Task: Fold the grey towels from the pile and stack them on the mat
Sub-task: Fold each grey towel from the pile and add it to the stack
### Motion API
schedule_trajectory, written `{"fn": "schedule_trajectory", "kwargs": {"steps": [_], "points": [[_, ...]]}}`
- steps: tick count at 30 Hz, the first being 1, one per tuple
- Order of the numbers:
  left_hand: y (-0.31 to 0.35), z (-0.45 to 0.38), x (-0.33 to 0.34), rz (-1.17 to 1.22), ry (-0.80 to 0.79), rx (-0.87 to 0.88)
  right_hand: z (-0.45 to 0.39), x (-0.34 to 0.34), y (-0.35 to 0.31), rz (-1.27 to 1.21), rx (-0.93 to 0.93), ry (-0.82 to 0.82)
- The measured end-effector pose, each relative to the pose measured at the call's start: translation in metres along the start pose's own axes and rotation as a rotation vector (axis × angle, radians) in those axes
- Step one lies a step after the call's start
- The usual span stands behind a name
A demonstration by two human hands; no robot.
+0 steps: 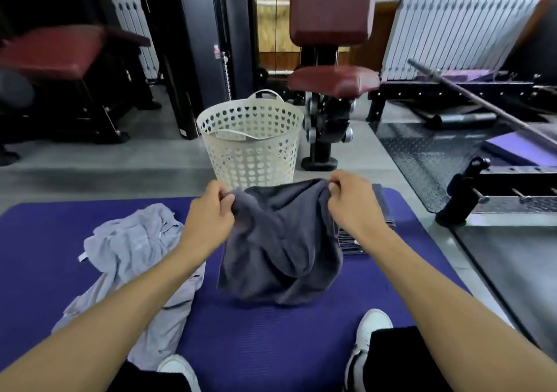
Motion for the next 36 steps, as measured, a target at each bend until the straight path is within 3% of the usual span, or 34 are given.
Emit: {"fn": "schedule_trajectory", "kwargs": {"steps": [3,7,9,11,14,16,19,22,25,31,36], "points": [[-0.002,0.010,-0.003,0.004,-0.069,-0.122,0.005,-0.001,0.004,0.015,0.093,-0.102],[0.013,0.011,-0.011,0.176,0.115,-0.056,0.007,-0.011,-0.010,-0.219,0.070,0.046],[0.011,0.002,-0.005,0.180,0.111,-0.123,0.004,-0.010,-0.011,-0.278,0.070,0.057],[-0.003,-0.010,0.008,0.001,-0.014,-0.262,0.000,0.004,-0.003,-0.195,0.099,-0.086],[-0.022,-0.019,0.026,-0.338,-0.291,-0.407,-0.004,0.030,0.015,0.060,0.195,-0.467],[-0.038,-0.026,0.040,-0.411,-0.355,-0.426,-0.007,0.042,0.028,0.153,0.248,-0.594],[-0.046,-0.040,0.051,-0.223,-0.185,-0.309,-0.024,0.053,0.041,0.045,0.212,-0.416],[-0.031,-0.057,0.042,0.155,0.050,-0.158,-0.043,0.052,0.042,-0.292,0.185,-0.100],[-0.014,-0.067,0.023,0.318,0.127,-0.043,-0.058,0.047,0.037,-0.568,0.186,0.070],[-0.026,-0.062,-0.003,0.250,0.089,0.030,-0.041,0.041,0.036,-0.515,0.134,0.080],[-0.078,-0.021,0.008,0.055,-0.018,-0.117,0.026,0.055,0.061,-0.376,0.179,-0.042]]}}
Point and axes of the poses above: each hand's wrist, its own z-axis away from the middle knuckle, its own x-axis out of the palm, y = z × x, the point moved 2 cm from there along -z, towards the middle knuckle, and after that the axes turned 5 degrees about -x, right-handed, at the moved point
